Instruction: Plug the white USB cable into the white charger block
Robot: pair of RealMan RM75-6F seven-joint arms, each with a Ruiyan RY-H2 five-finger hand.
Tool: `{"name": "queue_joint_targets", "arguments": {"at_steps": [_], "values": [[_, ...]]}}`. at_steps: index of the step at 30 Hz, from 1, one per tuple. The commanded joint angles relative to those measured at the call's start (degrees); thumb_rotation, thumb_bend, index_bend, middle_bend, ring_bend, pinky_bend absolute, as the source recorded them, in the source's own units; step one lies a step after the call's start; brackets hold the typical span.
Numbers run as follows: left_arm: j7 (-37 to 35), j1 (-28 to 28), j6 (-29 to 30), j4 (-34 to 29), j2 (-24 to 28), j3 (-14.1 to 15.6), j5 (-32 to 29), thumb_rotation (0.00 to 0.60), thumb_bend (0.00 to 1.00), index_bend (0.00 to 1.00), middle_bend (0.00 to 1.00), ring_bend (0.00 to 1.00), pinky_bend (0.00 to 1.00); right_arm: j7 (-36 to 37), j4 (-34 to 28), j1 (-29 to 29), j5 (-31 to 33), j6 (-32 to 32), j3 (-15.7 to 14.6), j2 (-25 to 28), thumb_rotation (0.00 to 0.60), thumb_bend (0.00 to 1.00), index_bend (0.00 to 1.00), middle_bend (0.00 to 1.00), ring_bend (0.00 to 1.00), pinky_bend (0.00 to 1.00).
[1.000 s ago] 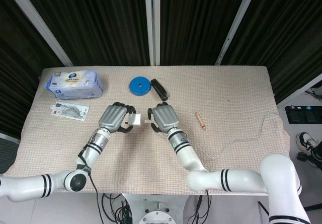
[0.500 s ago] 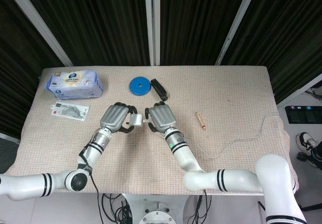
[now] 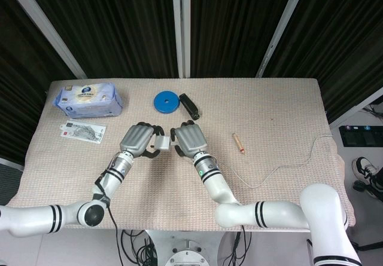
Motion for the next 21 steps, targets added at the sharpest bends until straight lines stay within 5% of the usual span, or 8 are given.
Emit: {"name": "queue_joint_targets", "arguments": {"at_steps": [1,21], "values": [[-0.1,-0.3,-0.4,-0.2,0.2,0.0,-0.7,0.600,0.36,0.54,0.53,0.28,0.23,-0.1,0.2,0.1,0.0,0.1,0.0,-0.2,0.600,0.36,0.59,0.58,0.29,0.22],[3.8,-2.4,2.3,-1.2,-0.2,0.8,-3.7,0.600,0.36,0.54,0.53,0.28,0.23,-0.9,1.6,0.3,0.1,1.1,0.8,-2.0,0.600,0.36,0.59,0.58,0.30,0.22]]}}
